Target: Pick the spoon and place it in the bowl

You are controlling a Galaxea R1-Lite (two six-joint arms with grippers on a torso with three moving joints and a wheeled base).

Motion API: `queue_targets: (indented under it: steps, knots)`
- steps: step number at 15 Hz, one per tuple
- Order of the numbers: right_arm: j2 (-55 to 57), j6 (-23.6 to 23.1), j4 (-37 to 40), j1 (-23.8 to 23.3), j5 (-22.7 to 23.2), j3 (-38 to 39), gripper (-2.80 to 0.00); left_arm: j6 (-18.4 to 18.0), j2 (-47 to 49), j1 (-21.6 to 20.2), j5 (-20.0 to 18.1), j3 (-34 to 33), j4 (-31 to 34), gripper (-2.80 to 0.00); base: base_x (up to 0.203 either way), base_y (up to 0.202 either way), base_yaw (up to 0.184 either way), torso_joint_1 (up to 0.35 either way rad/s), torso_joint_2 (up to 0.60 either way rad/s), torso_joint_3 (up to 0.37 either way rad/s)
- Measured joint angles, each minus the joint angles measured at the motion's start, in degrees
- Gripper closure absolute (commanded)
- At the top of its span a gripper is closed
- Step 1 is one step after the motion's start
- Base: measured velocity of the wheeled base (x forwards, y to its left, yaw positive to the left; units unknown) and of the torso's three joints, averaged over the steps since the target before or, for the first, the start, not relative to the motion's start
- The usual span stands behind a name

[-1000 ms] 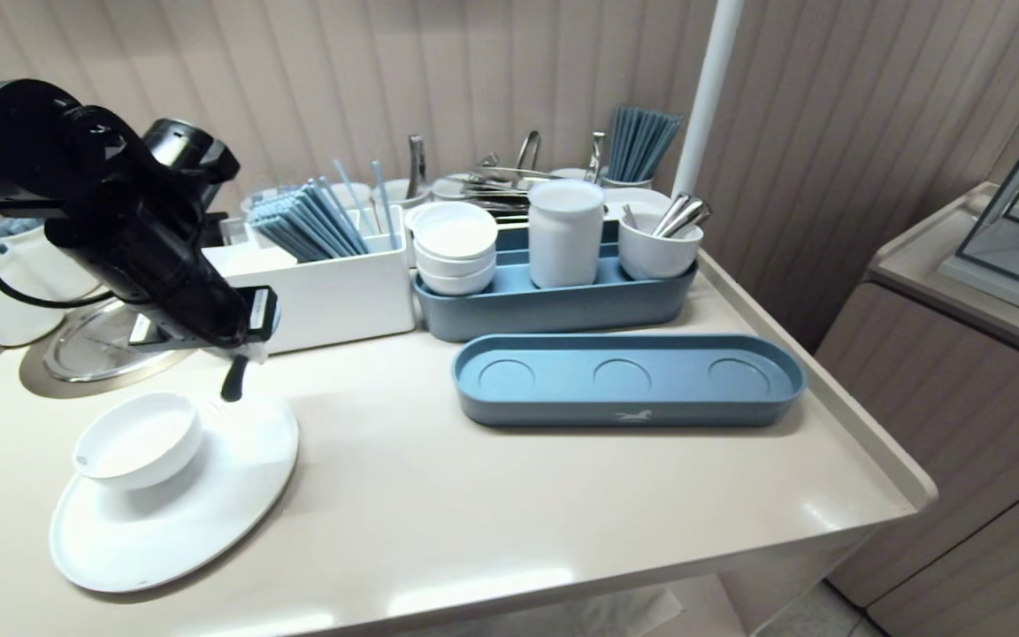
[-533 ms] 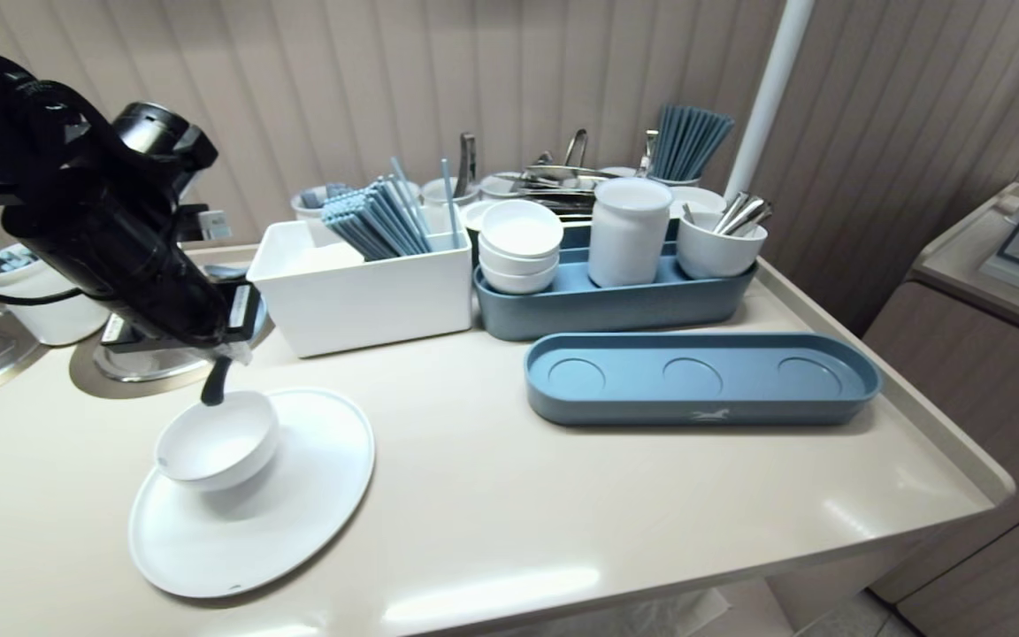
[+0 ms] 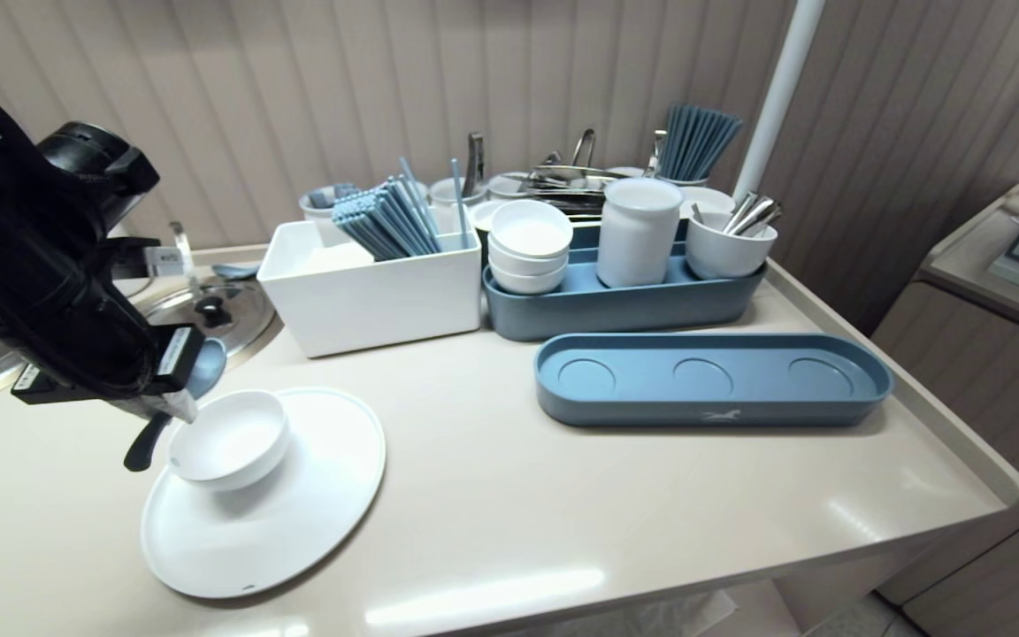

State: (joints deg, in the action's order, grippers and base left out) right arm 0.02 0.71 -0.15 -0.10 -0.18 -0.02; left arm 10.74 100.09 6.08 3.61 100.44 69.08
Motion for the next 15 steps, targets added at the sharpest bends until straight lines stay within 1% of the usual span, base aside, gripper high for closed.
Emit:
queue_targets:
  steps: [1, 2, 4, 5, 10, 12, 15]
  knots:
    - [0.00, 0.00, -0.03, 0.02, 0.00, 0.02, 0.00, 1.39, -0.36, 0.00, -0.45, -1.61, 0.38, 0.00, 0.000, 0.000, 0.000, 0.000, 0.00, 0.000]
    - [0.00, 0.00, -0.02, 0.00, 0.00, 0.02, 0.00, 4.16, -0.77, -0.11, -0.96, -3.61, 0.04, 0.00, 0.000, 0.000, 0.000, 0.000, 0.00, 0.000]
    - [0.00, 0.00, -0.01, 0.00, 0.00, 0.02, 0.00, 10.43, -1.09, 0.06, -3.18, -6.82, -1.33, 0.00, 0.000, 0.000, 0.000, 0.000, 0.00, 0.000]
    - [0.00, -0.02, -0.01, 0.00, 0.01, 0.02, 0.00, 11.64, -0.95, 0.06, -3.48, -7.61, -1.43, 0.00, 0.000, 0.000, 0.000, 0.000, 0.00, 0.000]
    - [0.00, 0.01, -0.01, 0.00, 0.01, -0.01, 0.00, 13.18, -0.11, -1.98, -3.45, -7.91, -1.52, 0.00, 0.000, 0.000, 0.000, 0.000, 0.00, 0.000]
    - [0.00, 0.00, -0.01, 0.00, 0.00, -0.01, 0.00, 13.20, 0.50, -3.38, -3.40, -8.08, -1.54, 0.00, 0.000, 0.000, 0.000, 0.000, 0.00, 0.000]
    - [0.00, 0.00, 0.02, 0.00, 0.00, -0.01, 0.00, 13.19, 1.79, -4.20, -3.50, -8.27, -1.55, 0.00, 0.000, 0.000, 0.000, 0.000, 0.00, 0.000]
